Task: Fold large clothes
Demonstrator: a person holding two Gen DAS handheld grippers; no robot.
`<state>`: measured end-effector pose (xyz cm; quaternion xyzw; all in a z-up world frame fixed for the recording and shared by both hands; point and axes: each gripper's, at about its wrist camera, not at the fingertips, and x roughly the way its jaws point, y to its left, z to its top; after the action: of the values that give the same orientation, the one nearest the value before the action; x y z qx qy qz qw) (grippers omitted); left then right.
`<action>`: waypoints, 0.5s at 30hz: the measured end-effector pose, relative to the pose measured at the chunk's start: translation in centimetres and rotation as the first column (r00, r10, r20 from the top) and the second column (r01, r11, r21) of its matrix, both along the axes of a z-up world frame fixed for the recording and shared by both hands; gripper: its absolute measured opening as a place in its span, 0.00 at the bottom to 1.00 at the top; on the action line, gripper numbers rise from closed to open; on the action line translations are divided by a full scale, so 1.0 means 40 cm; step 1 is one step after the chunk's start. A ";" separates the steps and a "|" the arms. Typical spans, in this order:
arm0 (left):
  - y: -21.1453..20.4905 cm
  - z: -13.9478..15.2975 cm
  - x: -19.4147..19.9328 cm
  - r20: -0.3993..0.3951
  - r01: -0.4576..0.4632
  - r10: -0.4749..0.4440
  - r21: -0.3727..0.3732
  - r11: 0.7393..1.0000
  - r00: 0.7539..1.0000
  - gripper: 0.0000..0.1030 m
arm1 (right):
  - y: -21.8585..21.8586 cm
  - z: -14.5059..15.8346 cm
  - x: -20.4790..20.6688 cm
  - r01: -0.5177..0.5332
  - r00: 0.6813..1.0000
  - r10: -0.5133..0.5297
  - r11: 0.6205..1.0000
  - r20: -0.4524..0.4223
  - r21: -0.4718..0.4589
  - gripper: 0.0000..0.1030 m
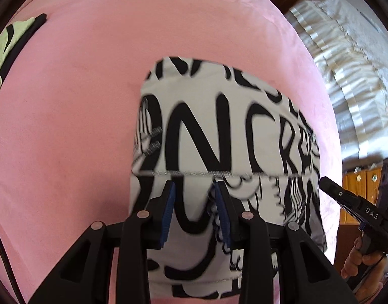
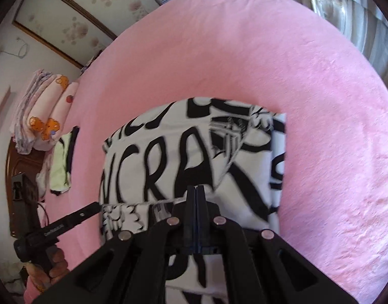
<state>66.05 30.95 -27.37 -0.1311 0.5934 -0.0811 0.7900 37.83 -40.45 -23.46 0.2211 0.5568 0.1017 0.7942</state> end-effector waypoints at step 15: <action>0.084 -0.046 -0.142 -0.103 0.023 -0.019 0.031 0.999 0.995 0.31 | -0.050 -0.084 -0.246 0.007 0.986 0.001 0.999 -0.165 0.052 0.00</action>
<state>60.39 34.30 -29.23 -0.1161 0.6357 -0.0731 0.7596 27.97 -42.45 -26.83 0.2503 0.6174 0.0963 0.7396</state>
